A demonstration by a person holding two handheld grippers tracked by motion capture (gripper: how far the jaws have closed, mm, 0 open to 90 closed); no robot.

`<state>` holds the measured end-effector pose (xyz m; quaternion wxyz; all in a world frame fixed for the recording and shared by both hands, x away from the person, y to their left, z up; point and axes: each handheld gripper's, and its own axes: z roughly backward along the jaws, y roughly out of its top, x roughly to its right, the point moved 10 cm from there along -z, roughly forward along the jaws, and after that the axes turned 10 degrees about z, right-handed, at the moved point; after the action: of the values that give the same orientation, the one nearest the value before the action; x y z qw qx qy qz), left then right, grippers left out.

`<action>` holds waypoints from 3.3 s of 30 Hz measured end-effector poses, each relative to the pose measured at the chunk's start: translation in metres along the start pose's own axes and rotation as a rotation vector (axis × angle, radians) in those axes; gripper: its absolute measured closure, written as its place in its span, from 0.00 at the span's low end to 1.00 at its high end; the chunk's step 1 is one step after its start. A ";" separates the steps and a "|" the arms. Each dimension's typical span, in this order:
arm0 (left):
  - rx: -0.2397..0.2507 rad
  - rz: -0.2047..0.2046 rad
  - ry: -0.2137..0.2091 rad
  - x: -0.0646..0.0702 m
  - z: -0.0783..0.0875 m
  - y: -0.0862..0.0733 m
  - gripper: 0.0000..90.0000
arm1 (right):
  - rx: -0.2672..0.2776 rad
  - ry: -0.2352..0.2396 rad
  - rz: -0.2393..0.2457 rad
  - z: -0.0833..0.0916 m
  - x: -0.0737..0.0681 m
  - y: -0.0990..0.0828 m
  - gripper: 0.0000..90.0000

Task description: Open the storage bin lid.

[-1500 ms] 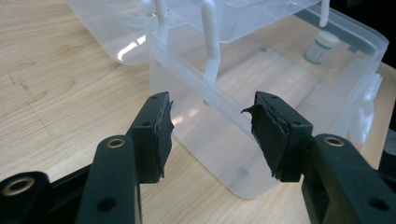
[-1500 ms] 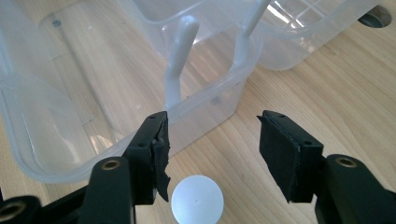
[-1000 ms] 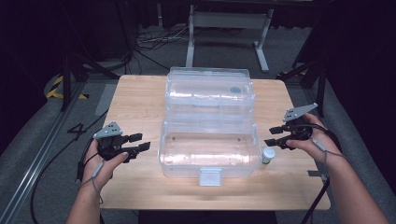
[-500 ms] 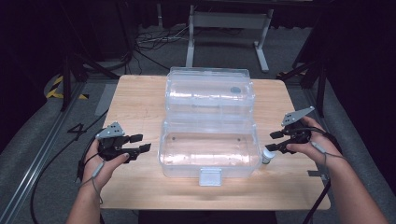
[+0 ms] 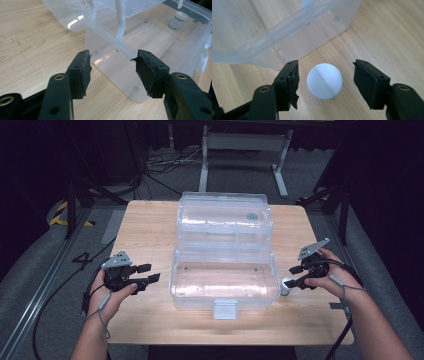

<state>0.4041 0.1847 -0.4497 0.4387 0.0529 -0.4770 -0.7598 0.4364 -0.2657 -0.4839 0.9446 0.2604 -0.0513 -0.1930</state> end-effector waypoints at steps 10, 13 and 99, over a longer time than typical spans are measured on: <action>-0.009 -0.002 -0.002 0.001 -0.002 -0.001 0.51 | -0.037 0.011 0.007 -0.013 -0.001 -0.010 0.41; -0.011 -0.003 -0.002 0.001 -0.003 -0.002 0.51 | -0.048 0.011 0.006 -0.016 -0.001 -0.013 0.41; -0.021 0.028 0.000 -0.006 -0.002 -0.006 0.51 | -0.067 0.009 0.005 0.028 -0.007 0.007 0.56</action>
<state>0.4049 0.1887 -0.4578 0.4498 0.0418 -0.4697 -0.7585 0.4271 -0.2709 -0.4560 0.9536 0.2293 -0.0411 -0.1908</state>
